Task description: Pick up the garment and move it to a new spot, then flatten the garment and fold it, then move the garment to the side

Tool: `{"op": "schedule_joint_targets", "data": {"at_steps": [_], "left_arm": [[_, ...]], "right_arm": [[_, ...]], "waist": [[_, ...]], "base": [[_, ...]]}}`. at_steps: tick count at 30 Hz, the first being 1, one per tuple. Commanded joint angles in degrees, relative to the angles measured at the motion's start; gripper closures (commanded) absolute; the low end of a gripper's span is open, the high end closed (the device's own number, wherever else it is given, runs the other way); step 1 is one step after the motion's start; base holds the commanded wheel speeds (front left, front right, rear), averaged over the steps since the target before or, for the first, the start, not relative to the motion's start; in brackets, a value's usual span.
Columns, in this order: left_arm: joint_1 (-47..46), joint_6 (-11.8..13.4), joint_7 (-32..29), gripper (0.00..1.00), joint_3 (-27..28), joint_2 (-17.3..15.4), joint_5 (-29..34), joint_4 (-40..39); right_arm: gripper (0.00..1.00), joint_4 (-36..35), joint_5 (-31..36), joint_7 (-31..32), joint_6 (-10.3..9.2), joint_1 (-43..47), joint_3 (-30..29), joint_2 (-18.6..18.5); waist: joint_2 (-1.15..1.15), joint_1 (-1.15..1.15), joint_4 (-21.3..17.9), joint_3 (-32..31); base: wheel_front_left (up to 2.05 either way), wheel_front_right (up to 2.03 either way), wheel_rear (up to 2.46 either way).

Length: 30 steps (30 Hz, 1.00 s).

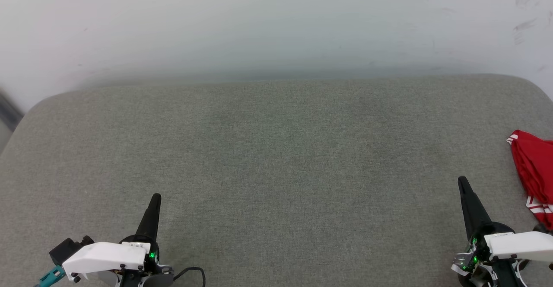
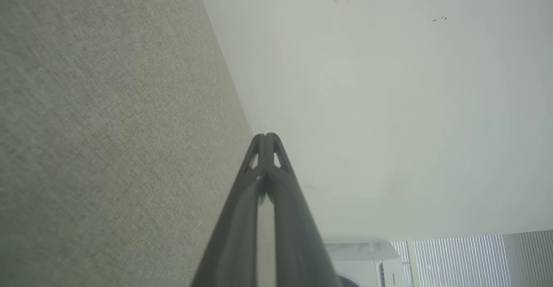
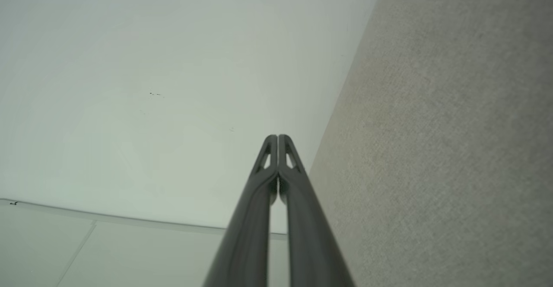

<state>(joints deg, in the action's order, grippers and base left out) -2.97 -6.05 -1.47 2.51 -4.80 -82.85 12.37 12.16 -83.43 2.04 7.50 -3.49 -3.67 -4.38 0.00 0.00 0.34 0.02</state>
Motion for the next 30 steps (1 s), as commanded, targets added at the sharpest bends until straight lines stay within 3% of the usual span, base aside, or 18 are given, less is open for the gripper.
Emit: {"op": "schedule_joint_targets", "data": {"at_steps": [1, 30], "left_arm": [[-1.3, -0.3, -0.5, 1.0, 0.4, -0.1, -1.2, 0.0], [-3.3, -1.6, -3.4, 1.0, 1.9, 0.3, -11.4, 1.7]], "right_arm": [[1.0, 0.1, -1.2, 0.3, -0.01, -1.1, -0.2, -0.2], [1.0, 1.9, -10.5, 3.2, -0.02, -3.0, -1.1, 0.3]], "waist": [[0.0, 0.0, 0.0, 0.0], [0.0, 0.0, -0.3, 0.2]], "base": [[0.0, 0.0, 0.0], [0.0, 0.0, 0.0]]}}
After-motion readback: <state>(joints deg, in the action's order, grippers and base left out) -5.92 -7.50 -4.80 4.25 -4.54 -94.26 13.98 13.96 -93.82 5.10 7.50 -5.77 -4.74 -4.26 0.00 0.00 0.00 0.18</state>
